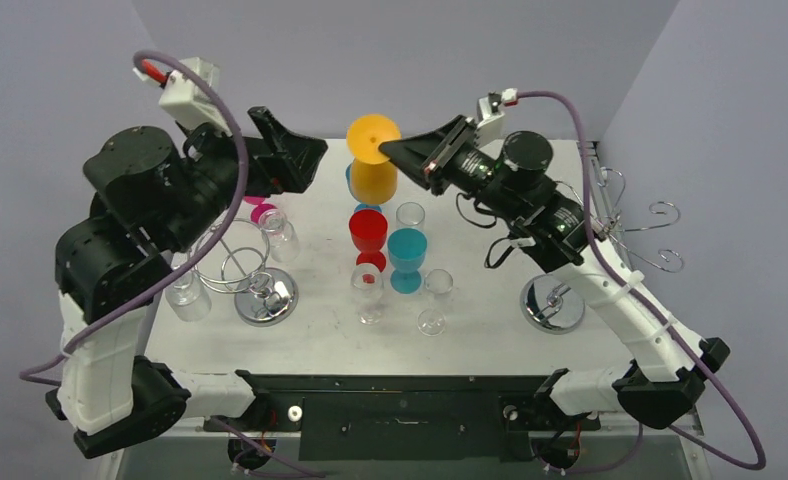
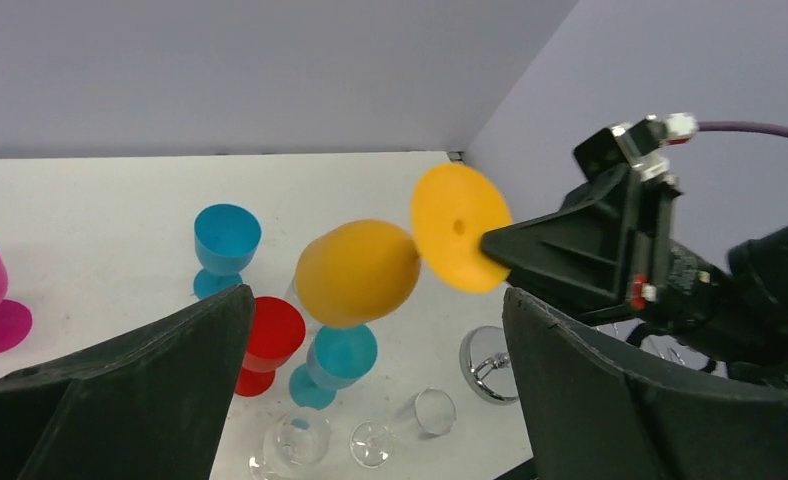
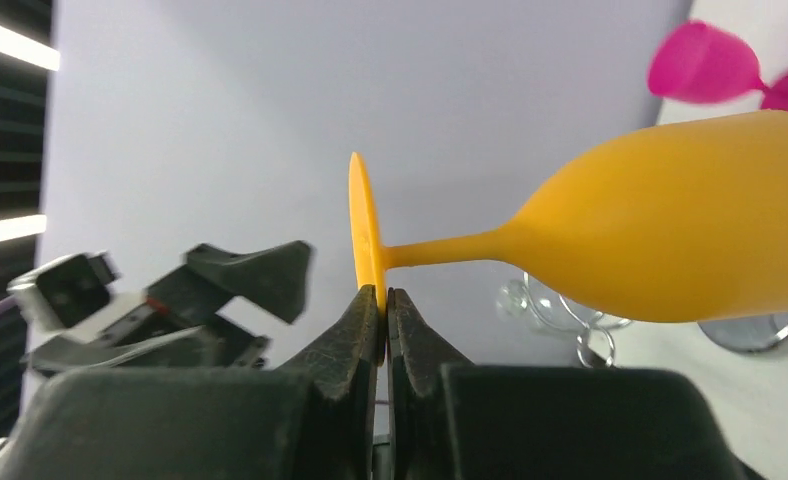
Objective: Take the wine glass off the wine glass rack
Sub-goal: Place the wine glass at the center of the board.
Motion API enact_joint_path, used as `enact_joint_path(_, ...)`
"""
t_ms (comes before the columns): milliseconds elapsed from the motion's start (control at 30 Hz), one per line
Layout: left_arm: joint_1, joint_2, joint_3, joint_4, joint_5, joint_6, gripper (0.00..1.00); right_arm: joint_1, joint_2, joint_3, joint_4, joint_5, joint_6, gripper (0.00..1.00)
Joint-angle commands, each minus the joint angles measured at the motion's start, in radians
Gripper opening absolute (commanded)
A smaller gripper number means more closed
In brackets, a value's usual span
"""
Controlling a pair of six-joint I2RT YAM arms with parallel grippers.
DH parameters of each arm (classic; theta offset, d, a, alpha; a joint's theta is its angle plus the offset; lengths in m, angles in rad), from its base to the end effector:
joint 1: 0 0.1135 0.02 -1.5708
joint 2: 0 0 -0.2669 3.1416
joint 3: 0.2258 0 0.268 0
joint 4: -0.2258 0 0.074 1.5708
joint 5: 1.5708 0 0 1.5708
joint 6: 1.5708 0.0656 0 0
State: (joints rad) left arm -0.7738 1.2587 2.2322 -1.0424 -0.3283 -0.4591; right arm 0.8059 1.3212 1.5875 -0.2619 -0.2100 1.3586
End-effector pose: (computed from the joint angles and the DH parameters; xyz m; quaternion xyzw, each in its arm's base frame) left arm 0.1372 -0.1045 0.6079 0.0029 0.7298 -0.2917 0.6183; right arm 0.2176 0.2464 0.4994 0.1200 0.6953 0.6570 0.2655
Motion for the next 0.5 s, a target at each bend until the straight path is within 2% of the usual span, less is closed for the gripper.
enact_joint_path(0, 0.095, 0.050, -0.009, 0.130, 0.222, -0.022, 0.93, -0.135, -0.045, 0.035, 0.085, -0.146, 0.064, 0.00)
enact_joint_path(167, 0.266, 0.052, -0.119, 0.233, 0.472, -0.102, 0.92, -0.257, -0.117, -0.001, 0.190, -0.251, 0.137, 0.00)
enact_joint_path(300, 0.357, -0.009, -0.361, 0.498, 0.729, -0.254, 0.88, -0.330, -0.159, -0.082, 0.407, -0.329, 0.304, 0.00)
enact_joint_path(467, 0.381, -0.033, -0.543, 0.792, 0.858, -0.432, 0.84, -0.362, -0.164, -0.127, 0.590, -0.370, 0.492, 0.00)
